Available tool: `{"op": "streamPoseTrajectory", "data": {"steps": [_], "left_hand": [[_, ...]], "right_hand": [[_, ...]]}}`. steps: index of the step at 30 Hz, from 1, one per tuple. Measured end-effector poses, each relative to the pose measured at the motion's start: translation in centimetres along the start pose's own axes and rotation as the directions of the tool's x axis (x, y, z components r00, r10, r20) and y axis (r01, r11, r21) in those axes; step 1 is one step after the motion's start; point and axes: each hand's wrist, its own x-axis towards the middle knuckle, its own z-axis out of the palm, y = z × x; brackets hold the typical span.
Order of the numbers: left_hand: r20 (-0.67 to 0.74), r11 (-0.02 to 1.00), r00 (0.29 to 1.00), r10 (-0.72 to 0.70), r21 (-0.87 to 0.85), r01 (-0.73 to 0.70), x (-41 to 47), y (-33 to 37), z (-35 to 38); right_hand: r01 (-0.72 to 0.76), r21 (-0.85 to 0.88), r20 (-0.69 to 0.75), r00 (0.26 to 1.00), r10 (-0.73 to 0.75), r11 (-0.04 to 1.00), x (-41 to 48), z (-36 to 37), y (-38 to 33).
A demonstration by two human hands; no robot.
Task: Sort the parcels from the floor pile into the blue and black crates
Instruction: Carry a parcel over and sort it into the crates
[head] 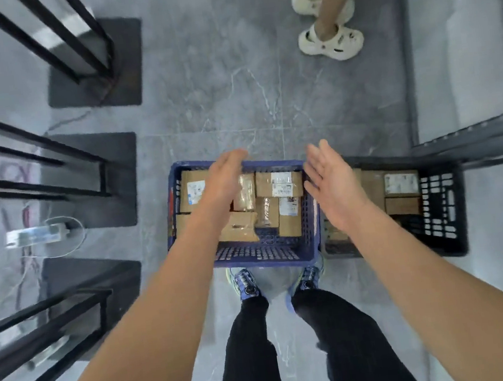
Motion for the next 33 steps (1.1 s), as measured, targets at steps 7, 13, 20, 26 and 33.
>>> {"op": "streamPoseTrajectory", "data": {"steps": [7,13,20,26,33], "left_hand": [[-0.078,0.983,0.985,0.151,-0.094,-0.158,-12.4,7.9,-3.2],[-0.275,0.943,0.935,0.222,-0.182,-0.278,-22.4,10.2,-3.4],[-0.495,0.901,0.847,0.194,-0.251,-0.353,-33.2,8.7,-3.5],[-0.684,0.792,0.721,0.107,-0.38,-0.478,-42.9,4.3,-4.2],[-0.811,0.722,0.578,-0.089,-0.452,-0.523,-53.5,-5.0,-4.8]], "right_hand": [[0.177,-0.088,0.129,0.978,-0.165,0.98,-10.0,4.3,-10.1],[0.311,-0.173,0.346,0.907,-0.238,0.934,-16.4,6.4,-15.0],[0.436,-0.249,0.618,0.759,-0.205,0.865,-22.8,8.2,-17.4],[0.53,-0.26,0.822,0.56,-0.103,0.807,-28.7,11.9,-15.9],[0.494,-0.275,0.917,0.393,0.07,0.825,-37.7,15.9,-9.8]]}}
